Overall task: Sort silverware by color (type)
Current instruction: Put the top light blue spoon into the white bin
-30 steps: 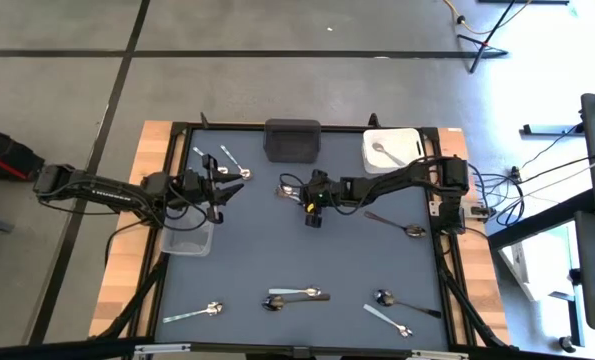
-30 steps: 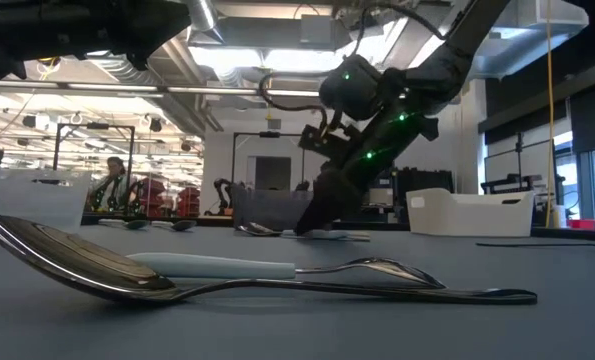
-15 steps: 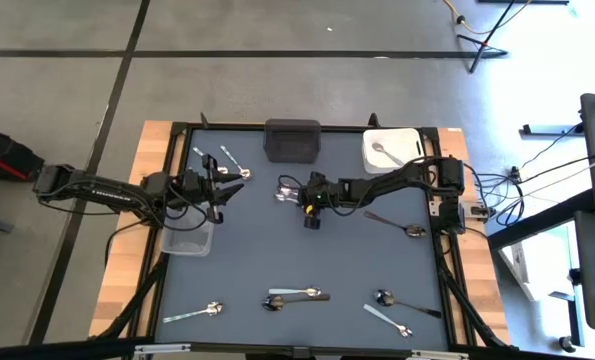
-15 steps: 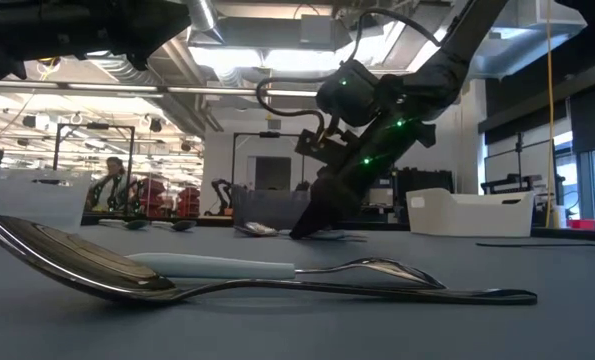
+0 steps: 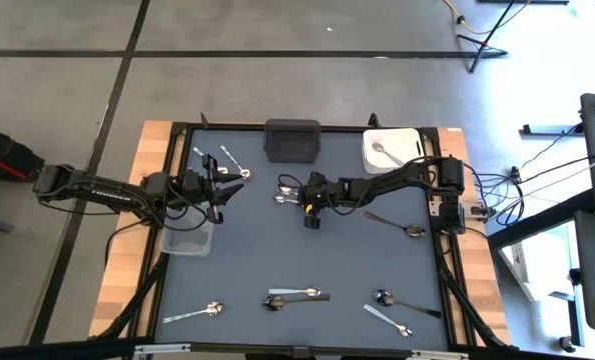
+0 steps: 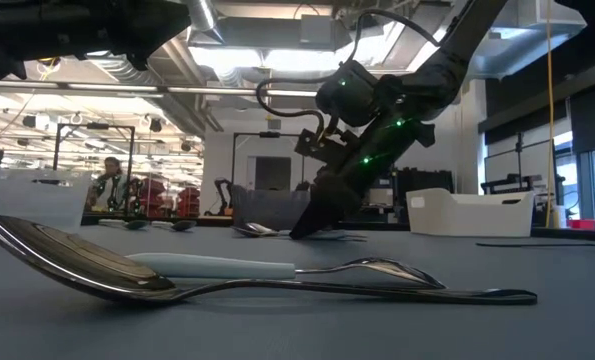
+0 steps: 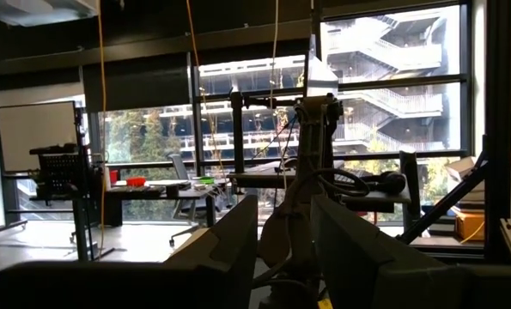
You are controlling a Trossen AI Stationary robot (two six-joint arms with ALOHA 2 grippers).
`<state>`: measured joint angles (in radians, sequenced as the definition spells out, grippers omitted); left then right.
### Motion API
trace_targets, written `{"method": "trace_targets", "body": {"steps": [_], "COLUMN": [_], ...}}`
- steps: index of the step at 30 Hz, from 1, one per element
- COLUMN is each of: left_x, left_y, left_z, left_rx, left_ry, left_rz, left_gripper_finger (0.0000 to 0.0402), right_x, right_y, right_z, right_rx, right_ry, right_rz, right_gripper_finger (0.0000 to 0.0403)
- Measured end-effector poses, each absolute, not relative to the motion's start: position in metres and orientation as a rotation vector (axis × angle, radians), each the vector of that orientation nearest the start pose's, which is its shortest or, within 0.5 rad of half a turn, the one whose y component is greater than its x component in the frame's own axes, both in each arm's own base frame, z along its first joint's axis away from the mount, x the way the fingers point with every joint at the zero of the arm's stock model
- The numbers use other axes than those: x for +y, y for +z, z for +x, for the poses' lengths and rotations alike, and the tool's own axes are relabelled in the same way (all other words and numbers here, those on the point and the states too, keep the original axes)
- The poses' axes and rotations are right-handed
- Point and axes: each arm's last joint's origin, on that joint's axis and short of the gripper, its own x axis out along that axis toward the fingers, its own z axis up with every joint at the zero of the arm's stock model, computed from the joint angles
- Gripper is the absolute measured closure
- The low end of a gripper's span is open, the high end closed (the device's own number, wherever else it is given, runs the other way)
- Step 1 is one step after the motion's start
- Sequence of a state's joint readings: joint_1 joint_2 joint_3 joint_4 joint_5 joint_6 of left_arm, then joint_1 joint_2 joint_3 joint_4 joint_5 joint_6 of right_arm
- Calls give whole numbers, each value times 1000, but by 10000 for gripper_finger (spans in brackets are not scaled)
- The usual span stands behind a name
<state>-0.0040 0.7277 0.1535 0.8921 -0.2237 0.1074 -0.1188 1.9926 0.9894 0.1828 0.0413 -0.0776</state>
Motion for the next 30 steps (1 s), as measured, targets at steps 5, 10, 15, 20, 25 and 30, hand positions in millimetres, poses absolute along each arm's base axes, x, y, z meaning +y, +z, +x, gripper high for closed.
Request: {"method": "trace_targets", "body": {"steps": [5,10,15,20,25,30], "left_x": [6,6,6,6,6,6], "left_y": [226,226,226,226,226,226], "left_z": [152,152,152,152,152,152], "left_rx": [-304,-304,-304,-304,-303,-303], "left_ry": [234,235,234,233,234,234], "left_rz": [69,70,70,70,70,70], "left_gripper_finger": [296,296,296,296,296,296], "right_x": [-45,-45,-45,-43,-37,-35], "right_y": [98,98,99,108,126,149], "right_z": [373,373,373,371,363,353], "right_rx": [835,836,829,826,850,876], "right_ry": [-91,-69,-76,-73,-51,-73], "right_rz": [-34,-89,-119,-125,-163,-198], "right_gripper_finger": [345,388,381,391,391,383]}}
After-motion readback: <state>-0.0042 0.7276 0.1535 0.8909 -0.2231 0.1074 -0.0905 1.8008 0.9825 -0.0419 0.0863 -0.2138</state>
